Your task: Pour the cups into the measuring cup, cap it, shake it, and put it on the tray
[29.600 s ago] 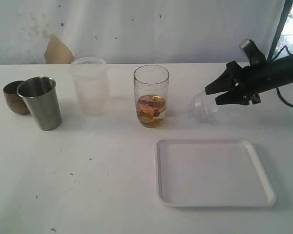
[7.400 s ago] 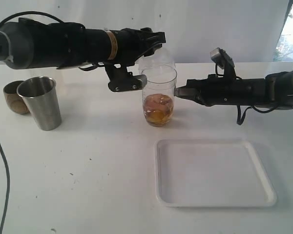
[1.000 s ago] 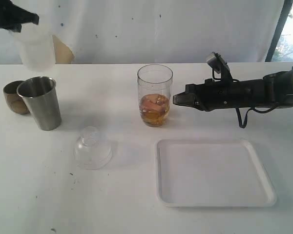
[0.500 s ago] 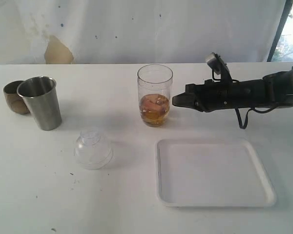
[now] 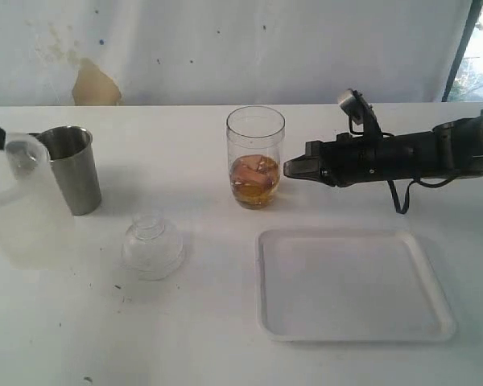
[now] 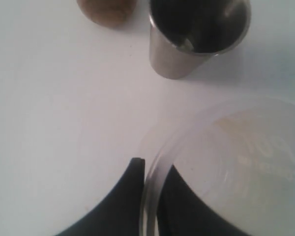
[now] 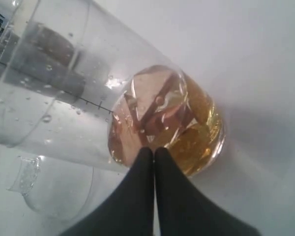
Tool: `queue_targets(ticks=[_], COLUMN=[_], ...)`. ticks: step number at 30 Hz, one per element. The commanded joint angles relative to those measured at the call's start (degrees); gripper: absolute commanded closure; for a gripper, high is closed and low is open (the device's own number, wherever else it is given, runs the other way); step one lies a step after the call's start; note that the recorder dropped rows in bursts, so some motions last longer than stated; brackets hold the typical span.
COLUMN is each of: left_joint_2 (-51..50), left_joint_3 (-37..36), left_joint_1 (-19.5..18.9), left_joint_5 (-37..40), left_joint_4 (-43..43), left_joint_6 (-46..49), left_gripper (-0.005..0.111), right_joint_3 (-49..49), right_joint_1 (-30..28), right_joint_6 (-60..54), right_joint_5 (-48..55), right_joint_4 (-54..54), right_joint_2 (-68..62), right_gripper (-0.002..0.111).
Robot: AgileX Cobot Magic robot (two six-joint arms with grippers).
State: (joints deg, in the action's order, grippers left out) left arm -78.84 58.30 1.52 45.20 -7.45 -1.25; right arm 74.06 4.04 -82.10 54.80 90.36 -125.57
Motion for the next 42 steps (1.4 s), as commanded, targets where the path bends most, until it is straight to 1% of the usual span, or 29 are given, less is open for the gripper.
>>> queue_targets(ticks=[1,3,4,11,14,16,17,23,30,32,34,36,38,40,41,42], left_joint_2=[-3.36,-4.9,-5.47,-5.92,-5.81,-5.81,-5.81,-5.69,-0.73,1.1,2.23,2.47,2.47,2.47,2.33,2.24], left_joint_3=[-7.91,-8.03,-7.79,-4.91,-2.35,-0.04,0.89,8.99,18.84,20.59,20.31,19.49,18.06,16.19,15.09,13.77], left_joint_1=[-0.15,-0.15,-0.15,-0.15,-0.15,-0.15,-0.15,-0.15,-0.15,-0.15,0.11,1.73,4.43,7.96,10.35,11.89], left_joint_5=[-12.81,-13.14,-12.64,-8.21,-5.33,-2.41,-1.28,7.05,11.49,13.55,16.05,18.75,20.2,19.9,18.56,17.28], left_joint_4=[0.67,2.0,2.0,2.0,2.42,2.55,2.55,3.11,3.54,-0.1,-6.85,-12.55,-15.66,-16.38,-16.03,-16.04], left_joint_6=[-0.23,-0.23,0.09,1.25,1.25,1.25,1.25,2.48,3.11,6.2,12.06,20.26,27.14,34.36,39.04,41.61], left_gripper=[0.107,0.105,0.101,0.053,0.036,0.027,0.025,0.023,0.023,0.023,0.024,0.024,0.024,0.024,0.024,0.024], right_joint_3=[-0.19,-0.19,-0.19,-0.19,-0.19,-0.19,-0.19,-0.19,-0.19,-0.19,-0.19,-0.19,-0.19,-0.19,-0.19,-0.19], right_joint_1=[0.18,0.18,0.18,0.18,0.18,0.18,0.18,0.18,0.18,0.18,0.18,0.18,0.18,0.18,0.18,0.18], right_joint_6=[0.1,0.1,0.1,0.1,0.1,0.1,0.1,0.1,0.1,0.1,0.1,0.1,0.1,0.1,0.1,0.1], right_joint_5=[0.77,0.77,0.77,0.77,0.86,0.86,0.86,0.86,0.86,0.86,0.86,0.86,1.06,1.03,1.03,1.03], right_joint_4=[0.03,-0.09,-0.09,-0.21,-0.59,-0.59,-0.59,-0.59,-0.8,-0.8,-0.92,-0.92,-1.05,-1.31,-1.31,-1.31], right_joint_2=[-0.01,-0.01,-0.01,-0.01,-0.01,-0.01,-0.01,-0.01,-0.01,-0.01,-0.01,-0.01,-0.01,-0.01,-0.01,-0.01], right_gripper=[0.108,0.108,0.108,0.108,0.108,0.108,0.108,0.108,0.108,0.108,0.108,0.108,0.108,0.108,0.108,0.108])
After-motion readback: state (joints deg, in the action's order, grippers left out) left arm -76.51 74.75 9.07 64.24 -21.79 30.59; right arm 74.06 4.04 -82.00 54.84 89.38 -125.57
